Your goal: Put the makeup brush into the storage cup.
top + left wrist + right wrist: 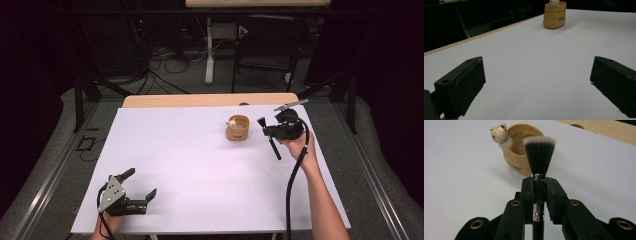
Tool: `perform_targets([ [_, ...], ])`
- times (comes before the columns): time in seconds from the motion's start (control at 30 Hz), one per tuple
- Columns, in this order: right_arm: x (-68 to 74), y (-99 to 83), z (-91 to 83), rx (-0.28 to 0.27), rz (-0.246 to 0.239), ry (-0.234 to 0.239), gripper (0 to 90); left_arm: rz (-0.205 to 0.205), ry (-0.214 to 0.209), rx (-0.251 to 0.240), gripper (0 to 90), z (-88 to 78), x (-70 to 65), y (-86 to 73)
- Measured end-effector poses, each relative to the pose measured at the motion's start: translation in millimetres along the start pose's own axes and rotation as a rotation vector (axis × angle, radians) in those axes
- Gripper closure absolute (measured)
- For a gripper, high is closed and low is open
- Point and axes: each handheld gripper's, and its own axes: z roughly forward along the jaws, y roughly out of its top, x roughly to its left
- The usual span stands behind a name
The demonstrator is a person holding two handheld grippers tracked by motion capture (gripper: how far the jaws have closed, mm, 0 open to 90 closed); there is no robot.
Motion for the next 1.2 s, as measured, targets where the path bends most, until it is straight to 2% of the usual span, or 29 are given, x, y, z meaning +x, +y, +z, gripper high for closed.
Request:
perform_targets([
  [0.4,5.0,1.2,-6.0,-0.088,-0.024,-0.016,77.5,0.009,0.000,-0.002,0.0,-1.3,0.2,0.2],
  [0.67,8.6,1.2,-4.4,-0.116,-0.038,-0.021,77.5,0.011,-0.003,-0.002,0.0,-1.2,-0.4,0.6],
  [1.2,10.7,-1.1,-3.4,-0.254,-0.044,-0.031,77.5,0.011,-0.002,0.000,0.0,-1.4,-0.2,0.5],
])
